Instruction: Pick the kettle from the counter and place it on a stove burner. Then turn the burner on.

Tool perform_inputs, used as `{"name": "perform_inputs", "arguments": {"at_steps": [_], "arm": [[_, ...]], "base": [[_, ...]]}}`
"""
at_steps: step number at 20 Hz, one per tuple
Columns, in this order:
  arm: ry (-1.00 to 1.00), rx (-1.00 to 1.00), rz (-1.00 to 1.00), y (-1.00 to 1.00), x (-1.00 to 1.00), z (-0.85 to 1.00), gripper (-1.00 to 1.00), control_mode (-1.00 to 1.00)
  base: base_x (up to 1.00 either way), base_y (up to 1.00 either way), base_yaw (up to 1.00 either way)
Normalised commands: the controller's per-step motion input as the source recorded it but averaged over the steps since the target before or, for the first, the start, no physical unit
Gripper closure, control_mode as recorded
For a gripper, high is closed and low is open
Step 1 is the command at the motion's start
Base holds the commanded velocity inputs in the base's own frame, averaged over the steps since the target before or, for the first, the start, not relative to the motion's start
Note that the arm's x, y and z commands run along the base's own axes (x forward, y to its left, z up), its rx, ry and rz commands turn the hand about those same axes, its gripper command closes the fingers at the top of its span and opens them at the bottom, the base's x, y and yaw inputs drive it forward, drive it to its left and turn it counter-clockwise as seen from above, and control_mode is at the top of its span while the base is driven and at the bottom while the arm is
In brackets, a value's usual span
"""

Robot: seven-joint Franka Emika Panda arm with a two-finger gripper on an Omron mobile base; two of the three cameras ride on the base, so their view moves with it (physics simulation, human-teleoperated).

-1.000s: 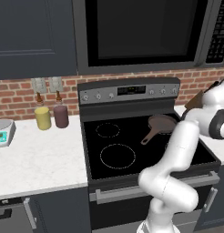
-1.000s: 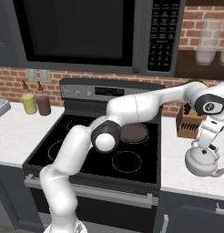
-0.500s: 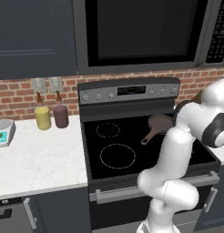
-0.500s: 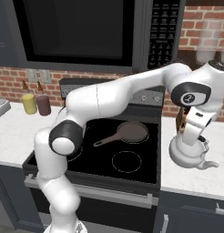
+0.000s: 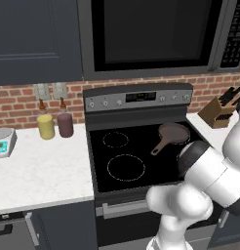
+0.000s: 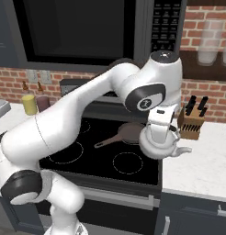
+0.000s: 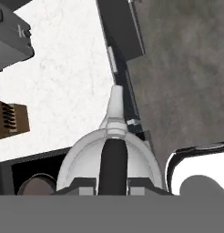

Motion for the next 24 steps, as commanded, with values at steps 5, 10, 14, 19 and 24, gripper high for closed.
{"name": "perform_inputs", "arguments": {"at_steps": [5,10,14,19,24], "arm": [[-0.03,-0.16,0.32,1.00,0.00,0.13,1.00,-1.00],[0.01,-0.13,0.39,0.99,0.00,0.26,1.00,-1.00],[0.14,-0.09,0.42,0.91,0.00,0.38,1.00,-1.00],[0.16,-0.09,0.36,0.85,0.00,0.22,1.00,-1.00],[0.15,-0.06,0.26,0.70,0.00,0.04,1.00,-1.00]], "base": [[0.00,0.00,0.00],[0.00,0.00,0.00],[0.00,0.00,0.00],[0.00,0.00,0.00],[0.00,0.00,0.00]]}}
